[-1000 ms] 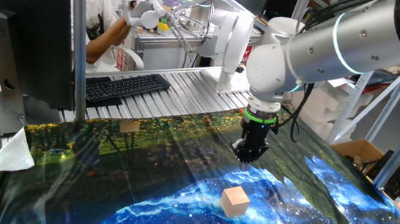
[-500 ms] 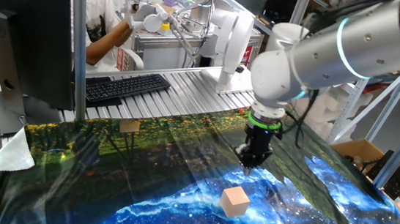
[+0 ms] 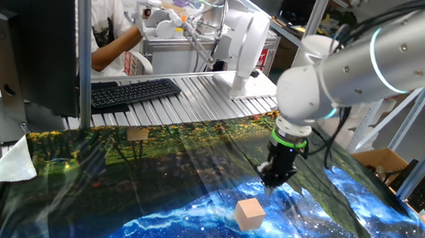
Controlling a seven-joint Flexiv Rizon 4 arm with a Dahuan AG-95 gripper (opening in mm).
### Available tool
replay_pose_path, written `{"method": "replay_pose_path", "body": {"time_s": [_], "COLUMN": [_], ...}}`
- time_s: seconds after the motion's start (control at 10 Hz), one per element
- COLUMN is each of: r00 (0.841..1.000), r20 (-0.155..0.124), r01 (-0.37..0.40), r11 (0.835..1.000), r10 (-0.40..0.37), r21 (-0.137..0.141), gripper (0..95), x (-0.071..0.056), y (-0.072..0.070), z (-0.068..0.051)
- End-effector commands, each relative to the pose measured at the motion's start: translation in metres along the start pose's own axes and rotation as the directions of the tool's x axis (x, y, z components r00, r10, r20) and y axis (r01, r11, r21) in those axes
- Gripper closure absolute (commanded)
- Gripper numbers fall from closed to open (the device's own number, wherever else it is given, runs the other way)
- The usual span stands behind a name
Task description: Approach and touch the side of the small block
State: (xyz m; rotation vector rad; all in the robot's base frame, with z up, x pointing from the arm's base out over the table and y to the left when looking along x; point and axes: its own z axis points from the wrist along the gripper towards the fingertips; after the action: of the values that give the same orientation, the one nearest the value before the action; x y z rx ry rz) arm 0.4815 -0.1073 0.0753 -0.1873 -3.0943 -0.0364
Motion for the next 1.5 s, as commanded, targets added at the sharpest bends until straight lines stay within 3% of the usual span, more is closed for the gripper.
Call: {"method": "replay_pose_path", "body": {"time_s": [0.1, 0.8, 1.5], "r00": [1.0, 1.0, 1.0], "r20": [-0.002, 0.005, 0.011], "r01": [0.0, 0.0, -0.015], "r11": [1.0, 1.0, 0.999], "r10": [0.0, 0.0, 0.016], "r21": [-0.002, -0.006, -0.029], "gripper": [95.0, 95.0, 95.0], "x": [0.001, 0.002, 0.002], "y": [-0.001, -0.007, -0.004], "z": [0.001, 0.015, 0.031]}}
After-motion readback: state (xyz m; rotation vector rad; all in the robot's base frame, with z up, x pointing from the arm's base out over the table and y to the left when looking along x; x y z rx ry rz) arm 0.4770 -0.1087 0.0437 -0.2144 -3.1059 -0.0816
